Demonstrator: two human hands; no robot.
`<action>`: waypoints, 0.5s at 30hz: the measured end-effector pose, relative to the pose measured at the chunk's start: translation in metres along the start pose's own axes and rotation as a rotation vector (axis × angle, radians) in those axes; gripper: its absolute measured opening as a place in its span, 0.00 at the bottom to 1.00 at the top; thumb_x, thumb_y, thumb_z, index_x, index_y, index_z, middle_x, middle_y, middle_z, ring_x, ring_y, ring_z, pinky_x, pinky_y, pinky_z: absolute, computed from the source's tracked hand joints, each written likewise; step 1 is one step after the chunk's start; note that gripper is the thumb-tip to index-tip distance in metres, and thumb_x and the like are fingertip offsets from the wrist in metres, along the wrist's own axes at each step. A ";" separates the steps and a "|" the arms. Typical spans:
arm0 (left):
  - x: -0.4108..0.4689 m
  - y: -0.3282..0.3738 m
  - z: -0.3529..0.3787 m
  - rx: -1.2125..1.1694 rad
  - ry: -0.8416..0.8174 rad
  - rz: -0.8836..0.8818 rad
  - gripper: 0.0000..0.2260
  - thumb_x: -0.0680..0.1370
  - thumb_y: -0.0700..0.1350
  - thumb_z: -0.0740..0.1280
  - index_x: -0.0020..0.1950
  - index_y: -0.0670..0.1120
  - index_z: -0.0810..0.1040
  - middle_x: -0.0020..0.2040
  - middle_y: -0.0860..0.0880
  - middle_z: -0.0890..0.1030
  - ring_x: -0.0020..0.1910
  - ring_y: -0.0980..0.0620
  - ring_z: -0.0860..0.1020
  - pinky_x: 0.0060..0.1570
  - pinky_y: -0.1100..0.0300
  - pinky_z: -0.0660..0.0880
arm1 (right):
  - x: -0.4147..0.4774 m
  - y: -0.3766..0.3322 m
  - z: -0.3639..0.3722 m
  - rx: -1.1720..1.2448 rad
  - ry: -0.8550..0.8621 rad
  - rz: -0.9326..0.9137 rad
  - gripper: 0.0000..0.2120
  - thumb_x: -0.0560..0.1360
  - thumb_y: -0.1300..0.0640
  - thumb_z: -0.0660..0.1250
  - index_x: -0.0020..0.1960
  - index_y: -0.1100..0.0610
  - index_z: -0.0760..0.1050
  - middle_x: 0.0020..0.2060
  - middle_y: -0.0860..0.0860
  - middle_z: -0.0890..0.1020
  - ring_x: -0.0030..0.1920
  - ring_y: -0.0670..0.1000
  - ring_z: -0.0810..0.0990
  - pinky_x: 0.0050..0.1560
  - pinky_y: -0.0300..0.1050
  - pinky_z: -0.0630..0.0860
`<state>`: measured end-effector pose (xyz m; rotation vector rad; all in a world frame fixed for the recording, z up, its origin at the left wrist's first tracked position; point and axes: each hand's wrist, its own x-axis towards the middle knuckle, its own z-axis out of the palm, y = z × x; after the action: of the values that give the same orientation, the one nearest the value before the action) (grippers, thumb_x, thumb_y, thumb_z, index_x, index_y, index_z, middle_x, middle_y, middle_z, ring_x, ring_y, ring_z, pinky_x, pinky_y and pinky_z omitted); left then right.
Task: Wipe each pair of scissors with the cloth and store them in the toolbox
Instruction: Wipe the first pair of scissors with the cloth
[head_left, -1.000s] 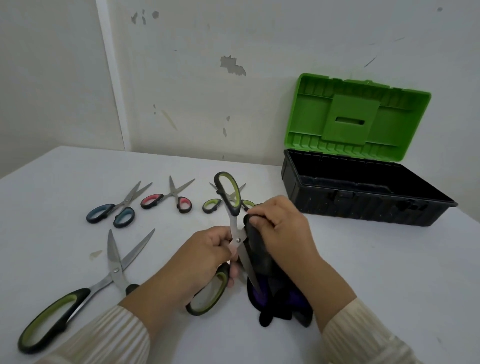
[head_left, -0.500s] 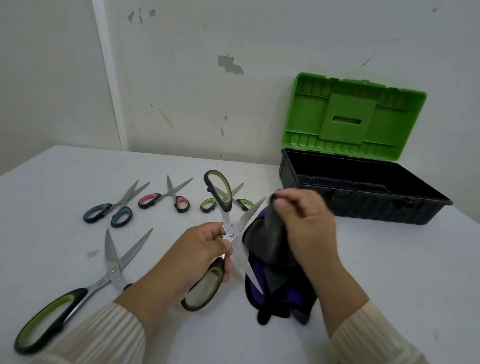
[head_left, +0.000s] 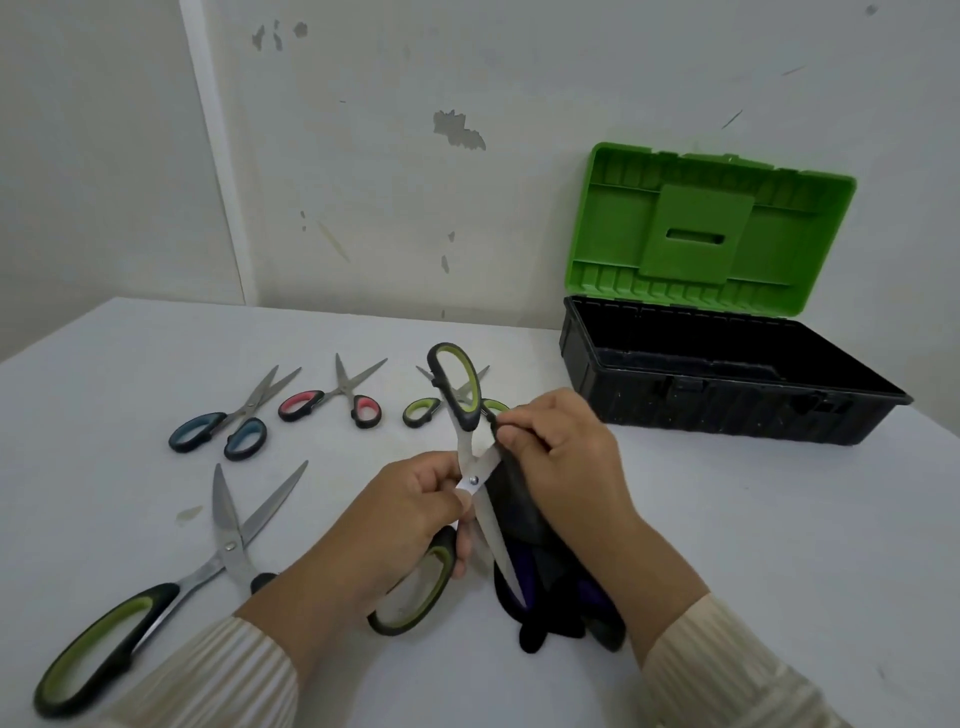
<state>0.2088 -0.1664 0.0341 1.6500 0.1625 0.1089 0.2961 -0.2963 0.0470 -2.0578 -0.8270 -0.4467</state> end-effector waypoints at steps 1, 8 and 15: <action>0.000 0.000 0.001 -0.004 0.003 -0.007 0.10 0.78 0.33 0.58 0.49 0.39 0.79 0.30 0.39 0.76 0.27 0.45 0.74 0.31 0.57 0.75 | -0.004 -0.003 0.001 0.005 -0.071 -0.016 0.05 0.73 0.60 0.67 0.46 0.58 0.82 0.42 0.52 0.77 0.40 0.42 0.73 0.45 0.27 0.68; -0.002 0.001 -0.004 0.022 -0.047 -0.022 0.07 0.78 0.33 0.59 0.47 0.34 0.76 0.28 0.41 0.76 0.25 0.47 0.74 0.31 0.58 0.75 | 0.006 0.013 0.000 -0.004 0.058 0.041 0.04 0.72 0.61 0.68 0.43 0.57 0.82 0.40 0.47 0.74 0.42 0.31 0.71 0.45 0.20 0.63; 0.004 0.007 -0.018 -0.226 0.308 -0.023 0.07 0.73 0.35 0.64 0.37 0.39 0.79 0.31 0.41 0.77 0.31 0.45 0.73 0.35 0.55 0.71 | 0.006 0.036 -0.031 0.095 0.020 0.370 0.12 0.71 0.63 0.66 0.42 0.46 0.80 0.43 0.47 0.80 0.41 0.42 0.77 0.47 0.38 0.72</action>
<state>0.2102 -0.1483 0.0426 1.3980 0.3891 0.3518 0.3247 -0.3343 0.0470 -2.0547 -0.4304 -0.2177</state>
